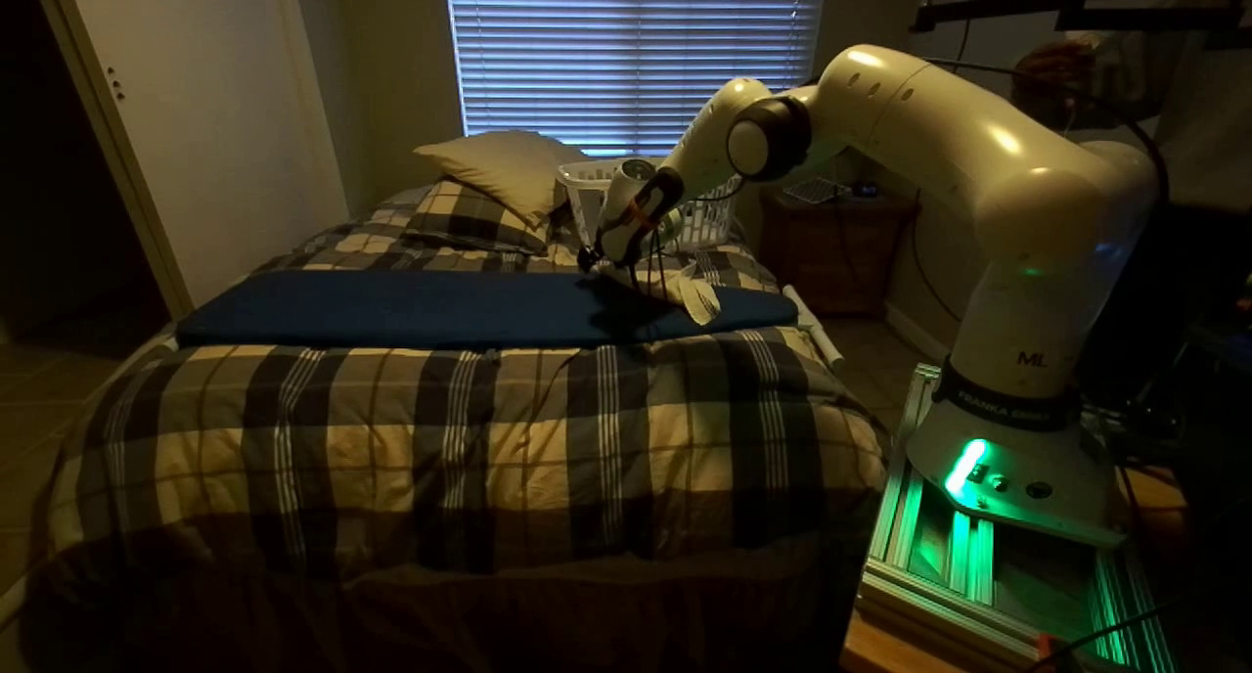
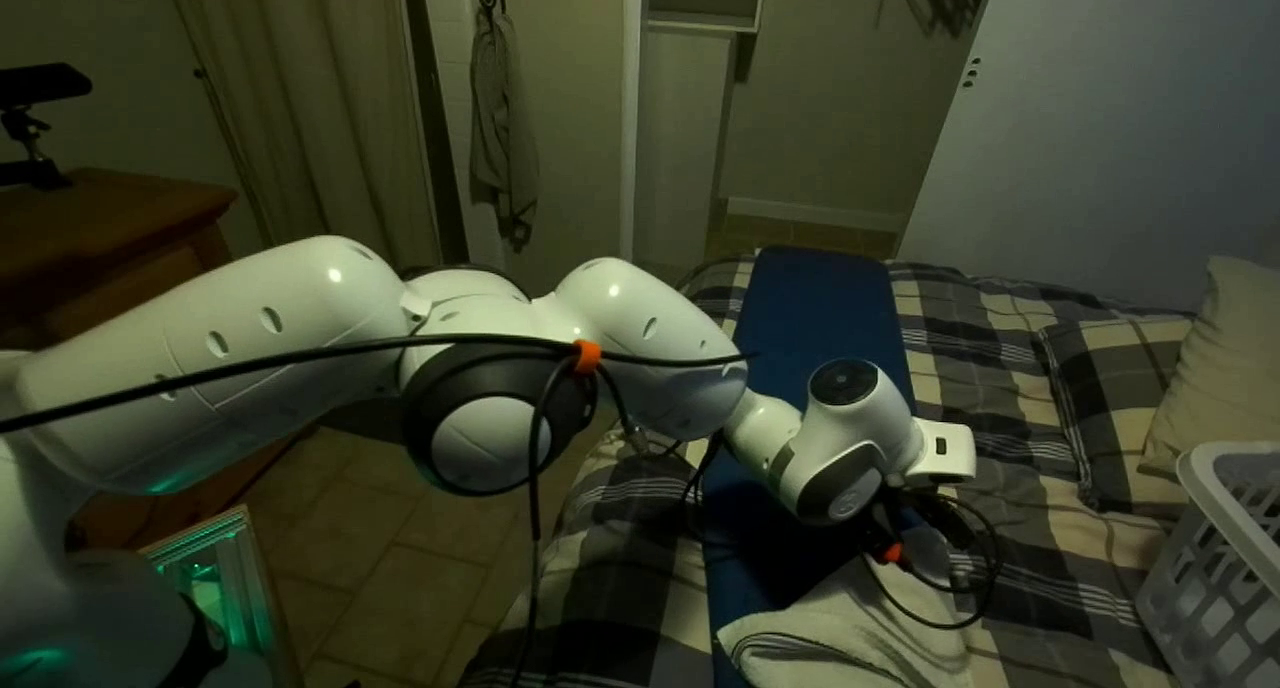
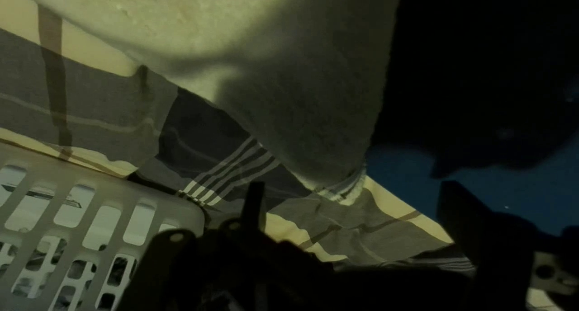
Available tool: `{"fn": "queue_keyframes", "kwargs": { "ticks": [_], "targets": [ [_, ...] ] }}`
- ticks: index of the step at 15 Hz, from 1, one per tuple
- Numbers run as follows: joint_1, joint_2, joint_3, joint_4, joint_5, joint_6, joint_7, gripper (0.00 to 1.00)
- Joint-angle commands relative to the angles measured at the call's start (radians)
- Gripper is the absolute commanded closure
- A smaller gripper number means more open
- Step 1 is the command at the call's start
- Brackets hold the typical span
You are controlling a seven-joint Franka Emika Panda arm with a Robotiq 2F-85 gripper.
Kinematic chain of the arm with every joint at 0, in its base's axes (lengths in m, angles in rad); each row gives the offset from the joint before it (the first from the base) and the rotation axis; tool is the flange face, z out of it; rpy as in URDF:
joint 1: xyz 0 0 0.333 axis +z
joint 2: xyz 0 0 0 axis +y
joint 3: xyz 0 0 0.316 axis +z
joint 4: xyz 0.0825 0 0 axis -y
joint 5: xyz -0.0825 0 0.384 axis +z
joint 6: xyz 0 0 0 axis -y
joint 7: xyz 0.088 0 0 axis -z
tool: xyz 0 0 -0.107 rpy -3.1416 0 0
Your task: Fold the white cloth
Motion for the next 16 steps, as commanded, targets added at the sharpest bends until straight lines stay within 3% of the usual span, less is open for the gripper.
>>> {"fn": "queue_keyframes", "kwargs": {
  "ticks": [1,10,13,16],
  "targets": [
    [-0.018,0.072,0.012,0.113,0.046,-0.026,-0.049,0.34],
    [-0.036,0.098,0.028,0.171,0.052,-0.047,-0.066,0.96],
    [-0.055,0.049,0.062,0.121,0.014,-0.028,-0.059,0.99],
    [-0.067,-0.001,0.075,0.078,0.016,-0.071,-0.062,0.95]
  ]
}}
